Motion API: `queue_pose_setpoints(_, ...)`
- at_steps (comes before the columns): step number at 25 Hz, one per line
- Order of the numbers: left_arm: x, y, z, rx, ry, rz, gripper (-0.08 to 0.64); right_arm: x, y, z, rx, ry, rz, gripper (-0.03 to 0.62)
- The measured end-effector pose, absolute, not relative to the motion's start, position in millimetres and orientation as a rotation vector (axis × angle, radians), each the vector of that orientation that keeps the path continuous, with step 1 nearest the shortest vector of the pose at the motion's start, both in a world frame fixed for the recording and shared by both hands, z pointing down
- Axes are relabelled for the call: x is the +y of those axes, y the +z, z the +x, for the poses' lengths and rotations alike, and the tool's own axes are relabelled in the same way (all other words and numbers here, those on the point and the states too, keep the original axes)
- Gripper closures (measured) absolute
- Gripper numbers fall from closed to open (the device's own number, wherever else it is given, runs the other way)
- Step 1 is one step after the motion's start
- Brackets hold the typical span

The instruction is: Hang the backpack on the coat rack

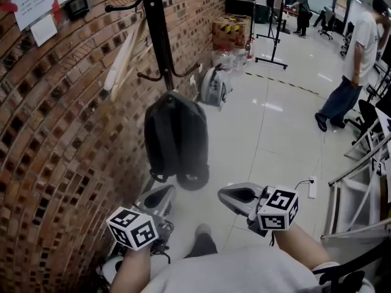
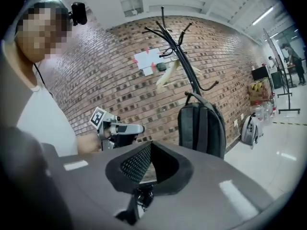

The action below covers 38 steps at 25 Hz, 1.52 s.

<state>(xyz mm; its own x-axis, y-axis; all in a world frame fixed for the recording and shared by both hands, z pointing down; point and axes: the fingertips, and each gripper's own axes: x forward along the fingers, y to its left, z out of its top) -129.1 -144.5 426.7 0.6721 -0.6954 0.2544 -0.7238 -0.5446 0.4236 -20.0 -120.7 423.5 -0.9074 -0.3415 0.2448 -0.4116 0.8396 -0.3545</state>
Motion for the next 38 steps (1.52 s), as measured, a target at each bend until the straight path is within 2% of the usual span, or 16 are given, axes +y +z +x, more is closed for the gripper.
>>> queue_pose_setpoints(7,21,413,-54,-0.987,0.202,2.473,0.558,34,403,10,-2.884,0.535,0.534,0.591)
queue_pose_setpoints(12,78,400,-33,-1.000,0.284,2.539,0.558,81,388,20,-2.894,0.546,0.541,0.591)
queue_pose_setpoints(19,121,382,-26,-1.002,0.298,2.563,0.560,117,374,16,-2.919,0.539,0.514,0.591)
queue_pose_setpoints(38,130,388,-35,-1.051,0.348,2.538,0.560,127,374,6,-2.903,0.508,0.483,0.592)
